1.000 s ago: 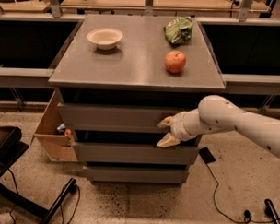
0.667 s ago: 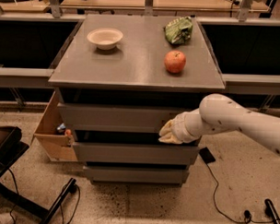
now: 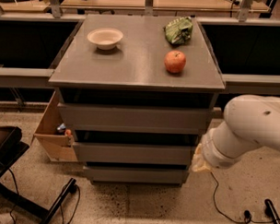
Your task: Close top drawer
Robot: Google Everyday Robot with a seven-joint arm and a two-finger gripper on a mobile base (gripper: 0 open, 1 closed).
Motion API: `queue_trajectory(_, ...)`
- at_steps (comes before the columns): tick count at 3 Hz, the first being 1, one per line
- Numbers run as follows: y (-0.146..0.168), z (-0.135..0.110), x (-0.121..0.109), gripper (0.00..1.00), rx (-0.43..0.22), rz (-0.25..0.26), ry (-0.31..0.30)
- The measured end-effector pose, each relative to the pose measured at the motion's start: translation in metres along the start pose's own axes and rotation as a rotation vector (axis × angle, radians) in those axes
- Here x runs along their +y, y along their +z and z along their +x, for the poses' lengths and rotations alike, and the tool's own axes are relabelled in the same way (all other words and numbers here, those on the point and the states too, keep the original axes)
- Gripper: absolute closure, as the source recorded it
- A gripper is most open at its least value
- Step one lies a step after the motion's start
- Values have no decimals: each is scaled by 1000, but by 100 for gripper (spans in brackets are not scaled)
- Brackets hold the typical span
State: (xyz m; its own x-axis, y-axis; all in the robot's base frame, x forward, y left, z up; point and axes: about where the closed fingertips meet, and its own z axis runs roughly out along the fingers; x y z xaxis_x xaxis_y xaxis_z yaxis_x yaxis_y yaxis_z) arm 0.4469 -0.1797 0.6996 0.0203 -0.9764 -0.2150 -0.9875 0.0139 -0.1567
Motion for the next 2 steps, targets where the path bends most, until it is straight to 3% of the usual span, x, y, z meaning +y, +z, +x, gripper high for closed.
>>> queue_trajectory(1, -51, -1, 24, 86, 60, -5, -14)
queue_trajectory(2, -51, -1, 25, 55, 61, -6, -14)
